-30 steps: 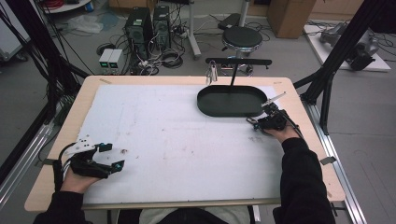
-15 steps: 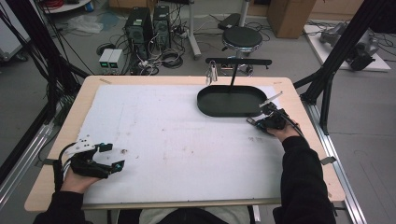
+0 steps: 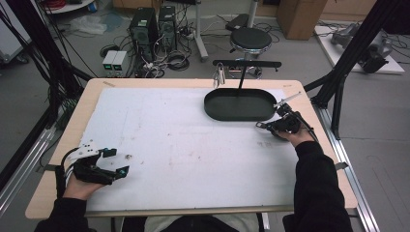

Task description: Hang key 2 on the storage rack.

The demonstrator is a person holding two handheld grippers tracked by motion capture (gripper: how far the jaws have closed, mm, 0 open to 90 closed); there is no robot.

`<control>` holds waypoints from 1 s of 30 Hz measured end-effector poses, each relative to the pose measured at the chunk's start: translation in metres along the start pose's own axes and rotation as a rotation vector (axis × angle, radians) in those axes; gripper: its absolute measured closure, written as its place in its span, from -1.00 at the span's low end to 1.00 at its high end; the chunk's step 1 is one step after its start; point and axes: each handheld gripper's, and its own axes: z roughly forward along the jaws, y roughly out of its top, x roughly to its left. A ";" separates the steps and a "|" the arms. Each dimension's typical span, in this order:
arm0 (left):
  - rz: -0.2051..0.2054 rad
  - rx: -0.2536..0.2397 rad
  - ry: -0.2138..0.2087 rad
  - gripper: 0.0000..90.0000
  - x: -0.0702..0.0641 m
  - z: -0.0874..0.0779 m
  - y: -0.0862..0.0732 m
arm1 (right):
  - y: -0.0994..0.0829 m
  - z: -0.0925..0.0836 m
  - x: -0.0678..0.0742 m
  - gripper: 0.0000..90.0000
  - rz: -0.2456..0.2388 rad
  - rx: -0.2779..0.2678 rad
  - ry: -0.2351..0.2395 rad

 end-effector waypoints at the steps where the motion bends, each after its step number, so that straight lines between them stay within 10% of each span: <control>1: -0.002 0.000 0.001 -0.85 0.000 0.000 0.000 | 0.000 -0.002 0.001 0.95 0.003 -0.007 0.005; 30: -0.017 -0.034 -0.022 -0.85 0.002 0.000 0.001 | 0.067 -0.037 0.030 0.95 0.017 -0.211 0.040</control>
